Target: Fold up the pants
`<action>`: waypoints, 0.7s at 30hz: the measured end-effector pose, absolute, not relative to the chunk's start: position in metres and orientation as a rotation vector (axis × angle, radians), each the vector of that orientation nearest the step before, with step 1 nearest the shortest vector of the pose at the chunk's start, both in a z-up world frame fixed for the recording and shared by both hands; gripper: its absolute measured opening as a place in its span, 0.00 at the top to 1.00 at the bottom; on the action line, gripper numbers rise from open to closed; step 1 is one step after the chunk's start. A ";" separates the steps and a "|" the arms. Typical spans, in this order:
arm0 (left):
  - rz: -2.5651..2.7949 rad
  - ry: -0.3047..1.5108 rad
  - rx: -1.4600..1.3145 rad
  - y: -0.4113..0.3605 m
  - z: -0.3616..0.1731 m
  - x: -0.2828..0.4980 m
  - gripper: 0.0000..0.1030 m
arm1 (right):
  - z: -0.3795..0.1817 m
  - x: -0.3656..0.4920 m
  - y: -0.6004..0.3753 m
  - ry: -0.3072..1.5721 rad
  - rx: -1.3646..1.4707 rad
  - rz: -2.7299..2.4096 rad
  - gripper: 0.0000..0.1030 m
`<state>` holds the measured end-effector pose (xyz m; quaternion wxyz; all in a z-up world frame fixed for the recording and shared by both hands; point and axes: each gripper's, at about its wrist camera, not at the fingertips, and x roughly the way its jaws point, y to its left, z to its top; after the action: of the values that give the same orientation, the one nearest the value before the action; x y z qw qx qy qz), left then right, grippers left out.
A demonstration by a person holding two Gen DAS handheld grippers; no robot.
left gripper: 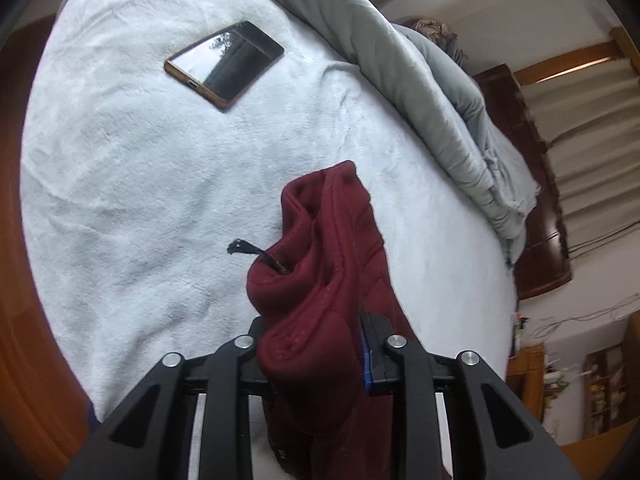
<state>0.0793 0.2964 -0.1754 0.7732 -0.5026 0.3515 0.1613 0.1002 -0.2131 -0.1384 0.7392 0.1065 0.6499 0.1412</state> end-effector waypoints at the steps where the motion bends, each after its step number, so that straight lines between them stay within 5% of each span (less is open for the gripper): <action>1: 0.354 0.770 -1.078 0.296 -0.176 0.081 0.73 | -0.142 0.100 -0.213 1.432 0.240 0.312 0.41; 21: -0.021 0.758 -0.873 0.199 -0.101 0.102 0.73 | -0.117 0.095 -0.241 1.341 0.337 0.322 0.40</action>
<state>0.1024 0.1991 -0.1014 0.8373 -0.4127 0.3584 -0.0101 0.0952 -0.2407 -0.1173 0.7586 0.1547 0.6154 0.1477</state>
